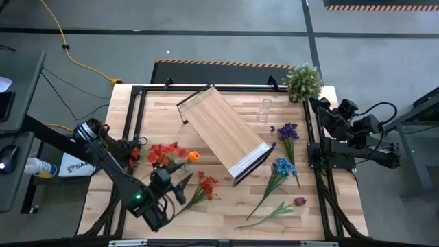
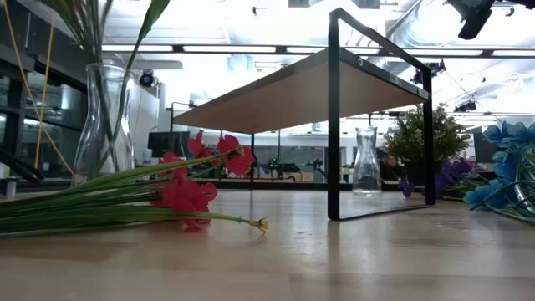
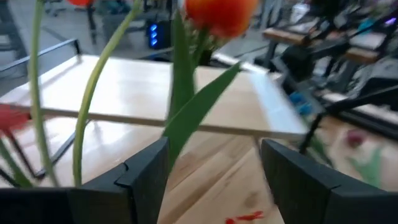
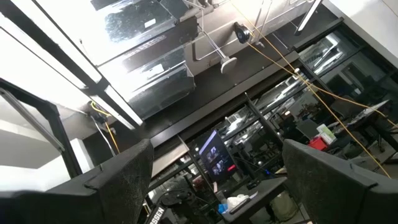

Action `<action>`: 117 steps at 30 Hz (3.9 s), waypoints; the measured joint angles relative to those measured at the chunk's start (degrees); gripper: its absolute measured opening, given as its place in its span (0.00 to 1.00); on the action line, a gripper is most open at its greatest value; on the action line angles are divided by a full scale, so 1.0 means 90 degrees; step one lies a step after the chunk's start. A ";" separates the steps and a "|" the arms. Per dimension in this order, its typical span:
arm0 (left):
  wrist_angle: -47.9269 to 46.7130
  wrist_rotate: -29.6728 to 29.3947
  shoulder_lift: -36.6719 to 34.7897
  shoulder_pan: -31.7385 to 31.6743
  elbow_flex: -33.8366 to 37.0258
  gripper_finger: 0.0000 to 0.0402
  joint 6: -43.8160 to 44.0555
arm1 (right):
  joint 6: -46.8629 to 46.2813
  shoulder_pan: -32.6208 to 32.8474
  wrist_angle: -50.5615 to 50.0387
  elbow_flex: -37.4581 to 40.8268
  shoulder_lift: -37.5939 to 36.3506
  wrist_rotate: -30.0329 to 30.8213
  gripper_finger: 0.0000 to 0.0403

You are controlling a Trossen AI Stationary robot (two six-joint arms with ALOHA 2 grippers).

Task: Pick and place flowers into a vace then onto a shelf
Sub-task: Put the red flowers into the bottom transparent vase

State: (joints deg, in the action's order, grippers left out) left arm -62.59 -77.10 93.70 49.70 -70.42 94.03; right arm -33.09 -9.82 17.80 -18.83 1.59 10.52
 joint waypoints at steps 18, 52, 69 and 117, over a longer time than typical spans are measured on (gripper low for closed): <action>0.1071 0.0618 0.0238 -0.0285 0.0018 0.70 -0.1106 | 0.0118 0.0000 0.0000 0.0001 0.0000 0.0002 0.85; 0.2781 0.1392 0.0232 -0.0273 0.0015 0.70 -0.3163 | 0.0062 0.0000 0.0000 0.0002 -0.0001 0.0100 0.85; 0.3099 0.1485 0.0080 -0.0290 0.0003 0.70 -0.4063 | 0.0062 0.0000 -0.0022 0.0000 -0.0001 0.0066 0.85; 0.3668 0.1287 -0.0104 -0.0313 0.0010 0.70 -0.1535 | 0.0227 0.0000 -0.0243 0.0000 -0.0001 0.0003 0.85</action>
State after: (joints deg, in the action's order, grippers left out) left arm -29.58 -65.53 92.76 46.88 -70.32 80.22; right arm -31.05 -9.82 15.62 -18.83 1.58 10.55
